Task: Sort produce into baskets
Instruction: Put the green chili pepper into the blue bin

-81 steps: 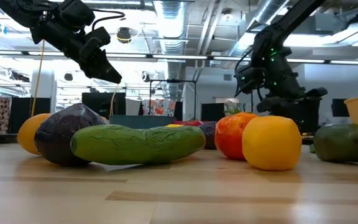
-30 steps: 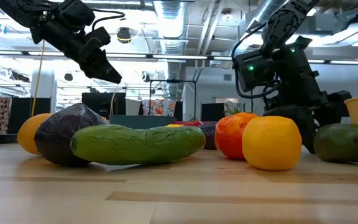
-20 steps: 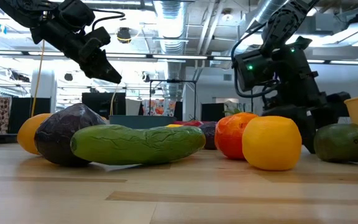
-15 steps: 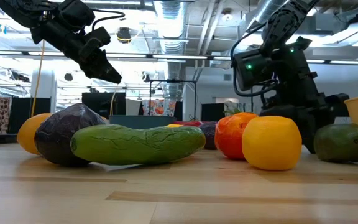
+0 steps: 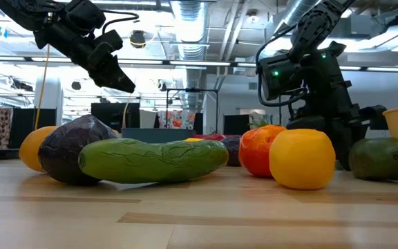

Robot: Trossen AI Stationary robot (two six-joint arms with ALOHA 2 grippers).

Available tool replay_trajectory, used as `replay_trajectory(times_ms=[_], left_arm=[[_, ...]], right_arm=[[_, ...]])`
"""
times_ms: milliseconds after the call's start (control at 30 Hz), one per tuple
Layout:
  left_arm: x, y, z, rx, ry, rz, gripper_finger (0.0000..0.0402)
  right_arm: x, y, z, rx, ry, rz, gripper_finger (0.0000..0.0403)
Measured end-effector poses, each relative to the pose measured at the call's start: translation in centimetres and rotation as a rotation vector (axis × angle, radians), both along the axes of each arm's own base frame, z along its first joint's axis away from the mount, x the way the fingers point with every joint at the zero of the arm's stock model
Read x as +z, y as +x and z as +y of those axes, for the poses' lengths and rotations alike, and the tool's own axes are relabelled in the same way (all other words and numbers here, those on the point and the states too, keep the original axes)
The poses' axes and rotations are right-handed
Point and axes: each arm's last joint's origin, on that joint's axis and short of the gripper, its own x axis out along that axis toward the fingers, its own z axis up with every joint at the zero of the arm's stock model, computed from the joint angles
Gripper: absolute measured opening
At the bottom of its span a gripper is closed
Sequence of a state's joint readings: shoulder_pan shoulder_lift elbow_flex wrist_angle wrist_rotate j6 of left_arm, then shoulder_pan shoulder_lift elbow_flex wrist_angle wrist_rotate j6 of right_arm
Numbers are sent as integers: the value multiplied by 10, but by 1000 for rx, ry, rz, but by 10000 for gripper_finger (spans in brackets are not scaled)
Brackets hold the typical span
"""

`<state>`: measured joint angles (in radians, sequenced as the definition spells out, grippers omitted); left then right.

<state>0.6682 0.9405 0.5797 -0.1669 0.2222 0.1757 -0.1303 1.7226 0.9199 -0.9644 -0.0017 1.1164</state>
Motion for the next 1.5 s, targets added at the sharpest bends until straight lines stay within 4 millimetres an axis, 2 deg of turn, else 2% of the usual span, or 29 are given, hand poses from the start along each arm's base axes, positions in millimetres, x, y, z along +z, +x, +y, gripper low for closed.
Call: replay_trajectory(times_ms=[333, 700, 900, 1033, 1133, 1333, 1500], left_arm=[[0, 0, 0, 0, 0, 0, 199], [0, 0, 0, 0, 0, 0, 199], [0, 0, 0, 0, 0, 0, 199], [0, 0, 0, 0, 0, -1, 199], [0, 0, 0, 0, 0, 0, 199], [0, 0, 0, 0, 0, 0, 199], [0, 0, 0, 0, 0, -1, 199]], right_arm=[[4, 2, -1, 6, -9, 10, 53], [42, 18, -7, 86, 1, 26, 53], [68, 32, -12, 134, -63, -19, 53], [86, 48, -23, 211, -156, -139, 53], [94, 66, -37, 299, -237, -300, 53], [109, 105, -73, 507, -497, -688, 53], [112, 130, -101, 611, -708, -883, 53]])
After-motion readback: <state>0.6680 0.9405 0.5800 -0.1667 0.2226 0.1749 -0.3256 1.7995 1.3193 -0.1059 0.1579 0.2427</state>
